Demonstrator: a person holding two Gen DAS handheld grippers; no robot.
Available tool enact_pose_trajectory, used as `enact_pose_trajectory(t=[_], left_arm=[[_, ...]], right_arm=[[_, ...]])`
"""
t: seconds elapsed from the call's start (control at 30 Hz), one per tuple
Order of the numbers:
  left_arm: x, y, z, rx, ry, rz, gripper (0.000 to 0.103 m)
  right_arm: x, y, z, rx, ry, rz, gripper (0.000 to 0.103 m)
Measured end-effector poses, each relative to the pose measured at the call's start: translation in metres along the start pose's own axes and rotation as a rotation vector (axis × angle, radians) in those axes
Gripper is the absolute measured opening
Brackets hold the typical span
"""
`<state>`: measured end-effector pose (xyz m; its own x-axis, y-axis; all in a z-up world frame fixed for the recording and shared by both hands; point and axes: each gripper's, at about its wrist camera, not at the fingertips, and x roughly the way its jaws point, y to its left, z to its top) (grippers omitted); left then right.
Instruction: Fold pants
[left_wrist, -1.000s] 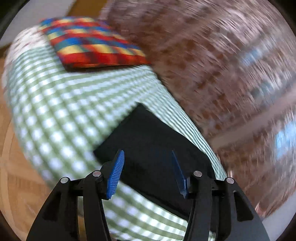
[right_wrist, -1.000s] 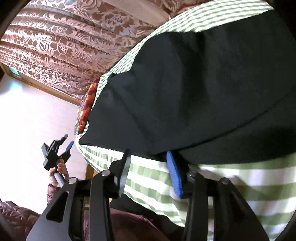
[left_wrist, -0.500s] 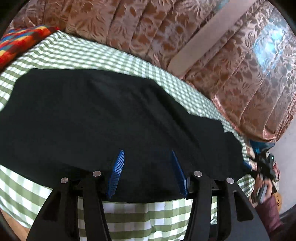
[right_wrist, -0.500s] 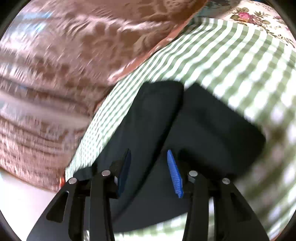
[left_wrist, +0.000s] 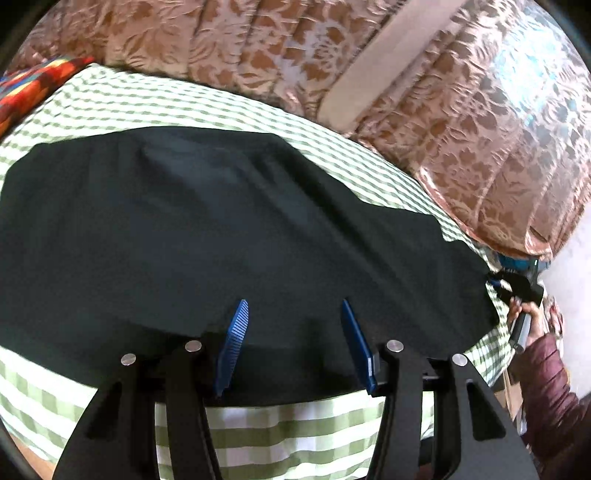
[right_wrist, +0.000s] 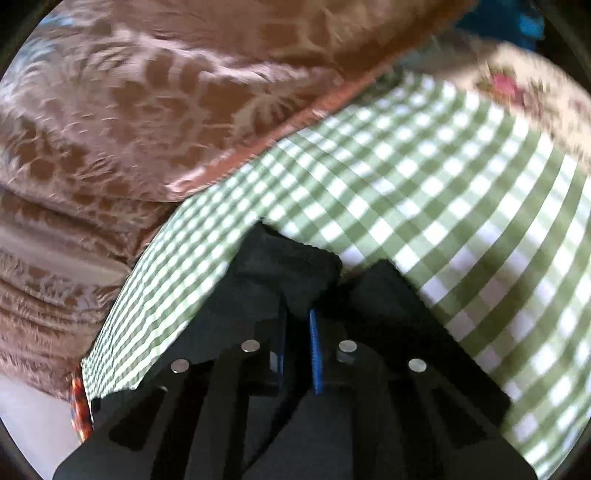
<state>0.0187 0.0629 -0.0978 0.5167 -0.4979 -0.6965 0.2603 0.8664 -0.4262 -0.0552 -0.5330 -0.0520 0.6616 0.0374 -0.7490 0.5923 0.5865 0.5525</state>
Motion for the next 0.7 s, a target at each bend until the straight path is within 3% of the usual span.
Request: enact_pose_trajectory(t=[0.13, 0.3, 0.53, 0.7], left_arm=[[0.004, -0.019, 0.000, 0.073, 0.016, -0.055, 0.051], [0.011, -0.037, -0.003, 0.127, 0.047, -0.114, 0.051], [0.022, -0.055, -0.008, 0.196, 0.109, -0.168, 0.051], [0.026, -0.072, -0.014, 0.261, 0.127, -0.167, 0.051]], right_arm=[[-0.048, 0.012, -0.005, -0.039, -0.051, 0.028, 0.009], [-0.091, -0.006, -0.019, 0.010, -0.070, 0.039, 0.009], [-0.076, -0.065, -0.045, 0.142, -0.010, -0.050, 0.007], [-0.073, -0.072, -0.049, 0.156, -0.006, -0.050, 0.007]])
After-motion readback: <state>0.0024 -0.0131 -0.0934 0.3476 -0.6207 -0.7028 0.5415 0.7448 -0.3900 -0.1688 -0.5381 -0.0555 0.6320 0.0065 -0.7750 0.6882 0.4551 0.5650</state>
